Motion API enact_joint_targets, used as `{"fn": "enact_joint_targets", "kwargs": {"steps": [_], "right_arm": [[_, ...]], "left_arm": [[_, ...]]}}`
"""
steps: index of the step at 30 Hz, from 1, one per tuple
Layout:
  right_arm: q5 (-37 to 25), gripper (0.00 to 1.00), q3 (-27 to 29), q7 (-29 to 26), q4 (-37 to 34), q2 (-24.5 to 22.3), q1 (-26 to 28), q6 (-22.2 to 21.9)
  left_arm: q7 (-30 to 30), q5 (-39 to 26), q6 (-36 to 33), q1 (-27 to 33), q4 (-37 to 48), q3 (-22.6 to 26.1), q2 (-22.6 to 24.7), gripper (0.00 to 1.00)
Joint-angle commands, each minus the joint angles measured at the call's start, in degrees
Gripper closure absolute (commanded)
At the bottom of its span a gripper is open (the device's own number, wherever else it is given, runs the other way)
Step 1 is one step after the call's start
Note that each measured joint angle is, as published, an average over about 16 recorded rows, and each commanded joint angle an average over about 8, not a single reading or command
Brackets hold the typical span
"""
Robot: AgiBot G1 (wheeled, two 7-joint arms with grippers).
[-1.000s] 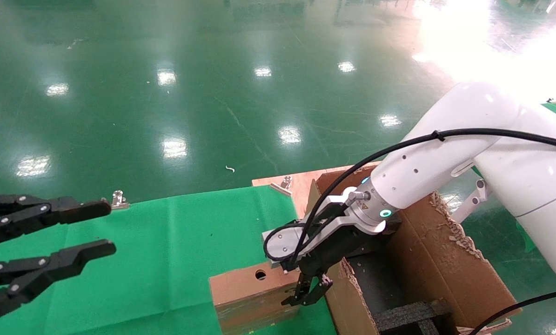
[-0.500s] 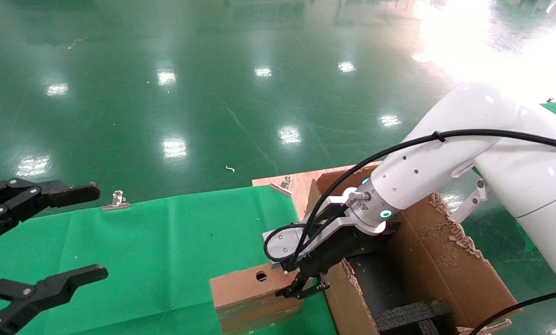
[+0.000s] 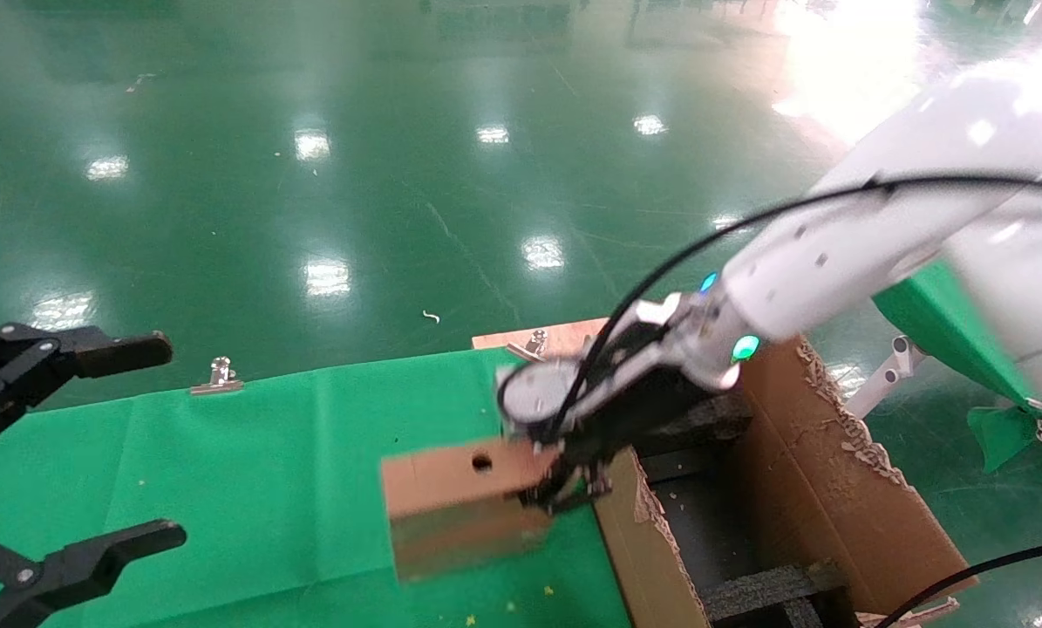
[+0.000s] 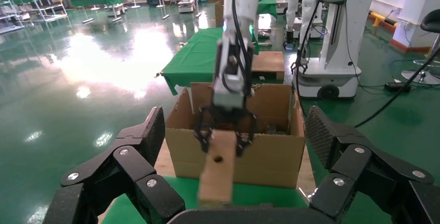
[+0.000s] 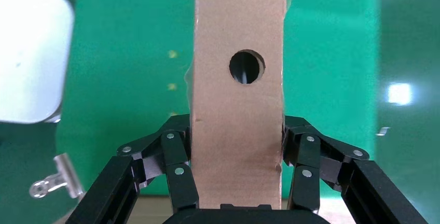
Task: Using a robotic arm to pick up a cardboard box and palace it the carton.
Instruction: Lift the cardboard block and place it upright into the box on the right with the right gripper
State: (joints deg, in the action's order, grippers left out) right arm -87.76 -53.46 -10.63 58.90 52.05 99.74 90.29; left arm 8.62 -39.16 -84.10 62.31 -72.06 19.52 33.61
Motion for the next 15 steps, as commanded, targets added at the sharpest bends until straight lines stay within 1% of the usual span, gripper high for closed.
{"fn": "enact_joint_targets", "kwargs": {"steps": [1,8,15], "right_arm": [[1.04,1.00,0.31,0.04,-0.76,-0.47,1.75,0.20],[5.52,1.00,-1.20,2.00,-5.22,-2.72,11.17,0.86],[9.36,1.00,-6.29,4.16,-8.34,-5.51,18.03,1.06]], "left_arm": [[0.00,0.00,0.00,0.00,0.00,0.00,0.00,0.00],[0.00,0.00,0.00,0.00,0.00,0.01,0.00,0.00],[-0.01,0.01,0.00,0.00,0.00,0.01,0.00,0.00]]}}
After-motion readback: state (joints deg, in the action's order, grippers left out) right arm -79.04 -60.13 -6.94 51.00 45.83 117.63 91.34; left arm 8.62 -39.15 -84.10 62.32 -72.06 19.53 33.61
